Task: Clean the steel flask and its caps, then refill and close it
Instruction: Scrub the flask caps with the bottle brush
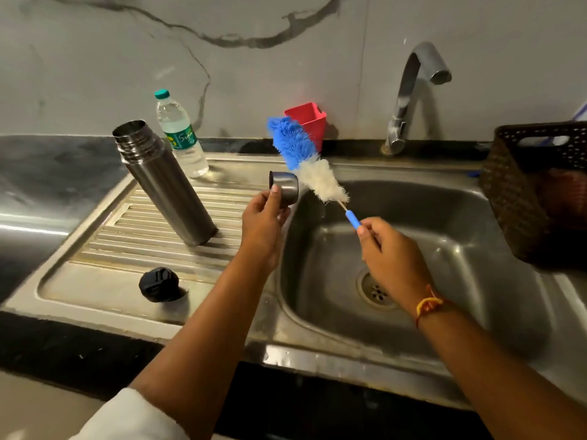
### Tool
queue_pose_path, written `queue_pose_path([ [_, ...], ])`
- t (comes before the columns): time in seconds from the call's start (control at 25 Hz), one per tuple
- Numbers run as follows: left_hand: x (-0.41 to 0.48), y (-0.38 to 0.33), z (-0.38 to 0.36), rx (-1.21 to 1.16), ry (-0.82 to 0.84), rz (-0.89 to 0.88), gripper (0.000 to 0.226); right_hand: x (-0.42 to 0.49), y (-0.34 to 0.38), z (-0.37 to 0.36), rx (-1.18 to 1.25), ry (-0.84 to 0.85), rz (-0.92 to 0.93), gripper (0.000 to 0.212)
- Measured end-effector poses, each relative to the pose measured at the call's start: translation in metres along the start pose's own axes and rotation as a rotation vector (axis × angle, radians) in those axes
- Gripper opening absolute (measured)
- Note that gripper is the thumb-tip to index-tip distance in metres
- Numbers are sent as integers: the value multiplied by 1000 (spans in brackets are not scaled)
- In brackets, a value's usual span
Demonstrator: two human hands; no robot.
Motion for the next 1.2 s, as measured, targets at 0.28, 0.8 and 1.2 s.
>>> queue_pose_path([
  [0.28,12,-9,27,263,-161,-239,17,-2,-9,-19,145,34,70,5],
  [0.8,-2,-37,32,-51,-48,-294,17,-37,24,-7,-28,44,239,9],
  [1.2,11,-53,25,-115,119,-302,25,-32,17,-14,42,153,156,27],
])
Point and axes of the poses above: each hand's wrist, its own x-axis towards the middle knuckle, its own z-axis out of the back of the hand, y = z × x, the point moved 7 cm from there along x, towards the middle knuckle, and after that the axes turned 5 degrees about x, right-handed, at the moved point
